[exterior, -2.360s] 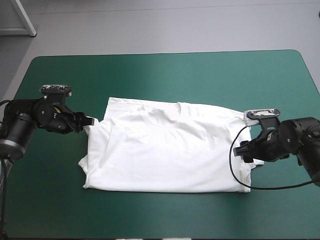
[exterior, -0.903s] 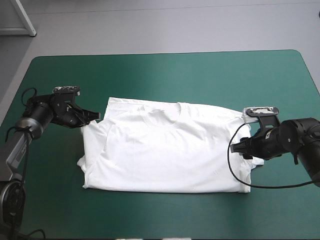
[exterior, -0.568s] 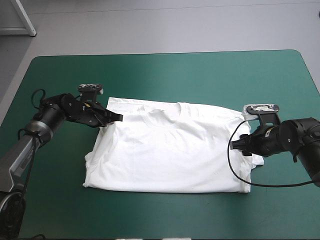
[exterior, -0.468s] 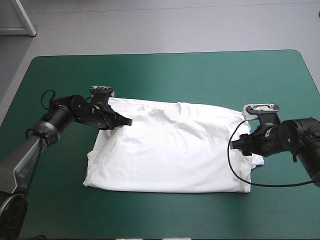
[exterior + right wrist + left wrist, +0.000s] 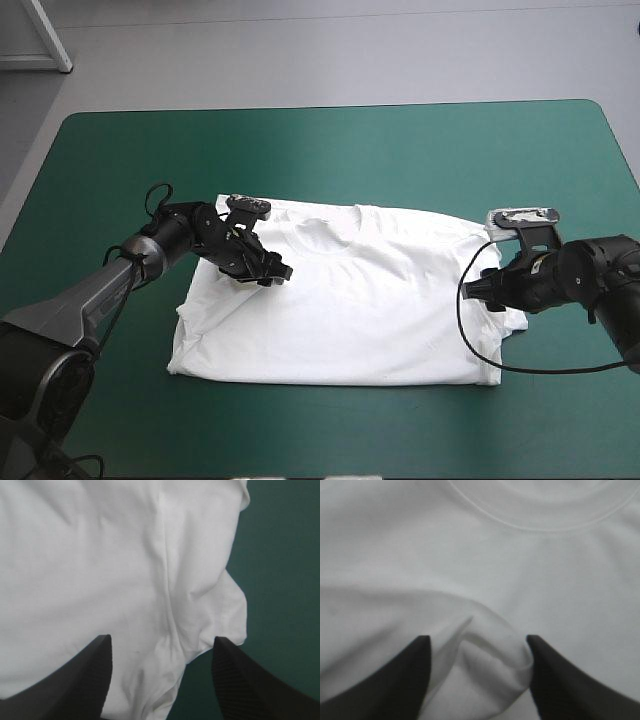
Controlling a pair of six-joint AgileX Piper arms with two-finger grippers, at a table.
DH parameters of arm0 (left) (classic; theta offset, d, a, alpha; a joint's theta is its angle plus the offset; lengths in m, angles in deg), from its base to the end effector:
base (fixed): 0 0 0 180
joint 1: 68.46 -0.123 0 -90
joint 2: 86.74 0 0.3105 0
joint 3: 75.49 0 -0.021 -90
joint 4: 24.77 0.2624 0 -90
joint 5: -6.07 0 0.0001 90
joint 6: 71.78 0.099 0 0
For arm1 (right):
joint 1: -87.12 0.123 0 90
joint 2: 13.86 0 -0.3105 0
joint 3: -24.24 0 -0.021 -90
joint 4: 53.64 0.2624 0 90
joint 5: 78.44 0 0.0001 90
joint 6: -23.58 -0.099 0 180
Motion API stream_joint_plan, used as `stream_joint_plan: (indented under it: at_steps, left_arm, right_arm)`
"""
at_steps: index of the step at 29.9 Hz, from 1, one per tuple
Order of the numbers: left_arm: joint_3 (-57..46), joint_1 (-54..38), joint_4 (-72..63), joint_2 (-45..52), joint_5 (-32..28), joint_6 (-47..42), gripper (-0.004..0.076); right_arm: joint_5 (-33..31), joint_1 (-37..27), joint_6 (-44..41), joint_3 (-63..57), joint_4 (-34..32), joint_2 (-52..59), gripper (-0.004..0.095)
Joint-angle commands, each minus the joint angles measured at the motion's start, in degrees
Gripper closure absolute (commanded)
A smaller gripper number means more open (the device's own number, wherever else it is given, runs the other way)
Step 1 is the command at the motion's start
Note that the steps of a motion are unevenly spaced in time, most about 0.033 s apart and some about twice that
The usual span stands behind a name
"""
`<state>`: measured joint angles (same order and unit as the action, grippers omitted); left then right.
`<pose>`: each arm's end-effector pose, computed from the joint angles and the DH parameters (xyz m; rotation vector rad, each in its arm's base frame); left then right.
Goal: Fold the cloth
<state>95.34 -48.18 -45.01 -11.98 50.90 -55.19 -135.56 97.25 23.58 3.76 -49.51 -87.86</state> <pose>0.3350 -0.1495 0.2446 0.5989 2.6963 -0.4254 0.2201 0.0454 0.3350 -0.2025 2.6423 0.1522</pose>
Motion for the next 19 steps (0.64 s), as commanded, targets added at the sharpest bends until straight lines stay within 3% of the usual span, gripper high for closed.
stream_joint_plan:
  at_steps: [1, 6, 9, 19]
  left_arm:
    - [5.9, 0.4, 2.9, 2.5, 4.0, -1.0, 0.0085]
    - [16.7, 0.4, 17.5, 2.5, 18.6, -10.2, 0.0087]
    - [19.7, 0.4, 22.2, 3.5, 26.2, -11.6, 0.0087]
    - [15.0, 0.4, 24.1, 13.6, 27.5, -16.6, 0.0087]
  right_arm:
    - [1.7, 0.0, -2.6, 1.4, -4.9, 0.5, 0.0360]
    - [-0.5, -0.2, -7.3, 0.7, -11.0, 0.0, 0.0360]
    - [1.6, -0.3, -11.2, -2.6, -16.2, 0.0, 0.0360]
    - [12.3, -5.4, -11.3, -8.7, -12.3, -8.3, 0.0360]
